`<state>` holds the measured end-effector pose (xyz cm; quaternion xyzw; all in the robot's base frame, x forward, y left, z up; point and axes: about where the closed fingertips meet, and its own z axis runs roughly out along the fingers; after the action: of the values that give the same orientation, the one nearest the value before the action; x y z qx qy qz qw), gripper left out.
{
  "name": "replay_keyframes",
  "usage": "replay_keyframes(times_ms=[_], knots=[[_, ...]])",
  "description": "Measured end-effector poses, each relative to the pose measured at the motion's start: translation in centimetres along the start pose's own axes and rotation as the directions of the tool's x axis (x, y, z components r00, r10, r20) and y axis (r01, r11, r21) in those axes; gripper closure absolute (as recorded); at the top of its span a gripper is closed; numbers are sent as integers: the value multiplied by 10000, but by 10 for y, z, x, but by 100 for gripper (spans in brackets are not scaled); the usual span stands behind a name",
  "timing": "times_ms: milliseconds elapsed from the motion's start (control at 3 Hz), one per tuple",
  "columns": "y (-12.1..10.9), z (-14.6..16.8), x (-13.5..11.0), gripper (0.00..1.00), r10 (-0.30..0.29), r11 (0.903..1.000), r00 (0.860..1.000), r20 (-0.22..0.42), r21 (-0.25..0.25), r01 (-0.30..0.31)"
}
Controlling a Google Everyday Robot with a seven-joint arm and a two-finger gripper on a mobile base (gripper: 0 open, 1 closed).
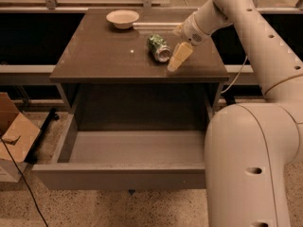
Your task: Place green can into top drawer
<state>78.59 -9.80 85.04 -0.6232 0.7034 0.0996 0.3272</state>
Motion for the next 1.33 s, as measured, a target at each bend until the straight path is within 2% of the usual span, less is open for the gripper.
replay_keyframes(times_ms=[333,667,1000,1333], knots=[[-2,-2,-4,0,352,9994,9989,301,37,-354],[-3,-2,-10,0,725,9973,9942,789,47,-731],[-3,0,-17,0,1655,9861,9734,1586,-141,-1654],[2,11,-21,0,2398,9708,9528,1860,-515,-2342]])
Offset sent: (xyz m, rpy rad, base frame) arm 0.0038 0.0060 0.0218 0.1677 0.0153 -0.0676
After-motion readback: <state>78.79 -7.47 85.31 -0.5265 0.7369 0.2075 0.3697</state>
